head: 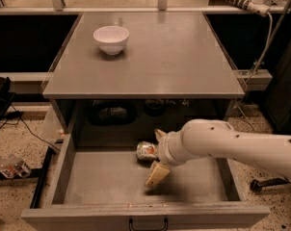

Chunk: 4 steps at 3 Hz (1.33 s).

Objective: Pick 7up can from top drawer and place on counter

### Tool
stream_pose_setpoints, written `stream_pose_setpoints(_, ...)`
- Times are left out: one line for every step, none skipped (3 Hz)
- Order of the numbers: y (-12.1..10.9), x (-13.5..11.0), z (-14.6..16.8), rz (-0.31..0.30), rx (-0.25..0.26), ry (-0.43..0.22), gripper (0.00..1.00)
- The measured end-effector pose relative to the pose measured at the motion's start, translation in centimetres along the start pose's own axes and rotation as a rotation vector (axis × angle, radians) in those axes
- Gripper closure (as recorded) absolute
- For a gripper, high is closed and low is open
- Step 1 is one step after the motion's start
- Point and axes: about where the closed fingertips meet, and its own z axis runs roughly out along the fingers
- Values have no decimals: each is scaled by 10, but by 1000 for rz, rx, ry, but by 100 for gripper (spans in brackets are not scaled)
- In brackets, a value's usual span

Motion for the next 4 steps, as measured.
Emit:
stream_pose_setpoints(-7, 20, 20, 48, 0, 32, 19)
stream_pose_setpoints(-7, 21, 21, 52, 0, 34, 43)
stream_pose_setpoints(-7, 21, 21, 52, 0, 34, 66)
stream_pose_setpoints(-7, 21, 21, 52, 0, 34, 89)
